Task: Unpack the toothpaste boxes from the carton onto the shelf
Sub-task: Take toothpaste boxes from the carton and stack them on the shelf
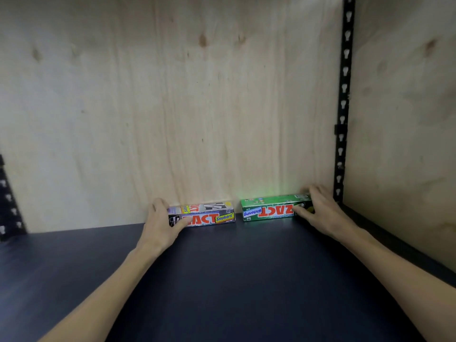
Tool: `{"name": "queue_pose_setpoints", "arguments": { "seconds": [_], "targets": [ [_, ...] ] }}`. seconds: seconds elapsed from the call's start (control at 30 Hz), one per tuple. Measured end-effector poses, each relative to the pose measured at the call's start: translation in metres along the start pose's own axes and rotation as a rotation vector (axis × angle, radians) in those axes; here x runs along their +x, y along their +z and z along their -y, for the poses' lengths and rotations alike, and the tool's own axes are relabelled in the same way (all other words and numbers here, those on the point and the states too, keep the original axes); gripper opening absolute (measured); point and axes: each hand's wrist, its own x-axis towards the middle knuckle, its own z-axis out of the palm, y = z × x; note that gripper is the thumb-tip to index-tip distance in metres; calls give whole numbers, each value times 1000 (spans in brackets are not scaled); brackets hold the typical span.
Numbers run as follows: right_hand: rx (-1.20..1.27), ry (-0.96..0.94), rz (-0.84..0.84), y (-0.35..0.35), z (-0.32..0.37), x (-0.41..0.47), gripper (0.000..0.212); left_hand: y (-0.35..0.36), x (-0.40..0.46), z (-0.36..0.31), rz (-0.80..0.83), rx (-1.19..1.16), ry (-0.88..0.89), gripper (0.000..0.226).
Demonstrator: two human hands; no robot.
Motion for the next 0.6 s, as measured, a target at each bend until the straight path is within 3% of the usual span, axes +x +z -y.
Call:
{"name": "queue_pose_setpoints", "arguments": {
  "seconds": [0.2,0.3,0.6],
  "targets": [
    [23,17,-12,0,3,-5,58,-1,-4,-1,15,-42,-22,60],
    [0,40,-24,0,10,-13,68,-4,-11,-5,43,-68,-11,74],
    [-136,-20,-105,-15,48,-63,71,-21,-42,-20,74,-74,-35,97]
  ]
}}
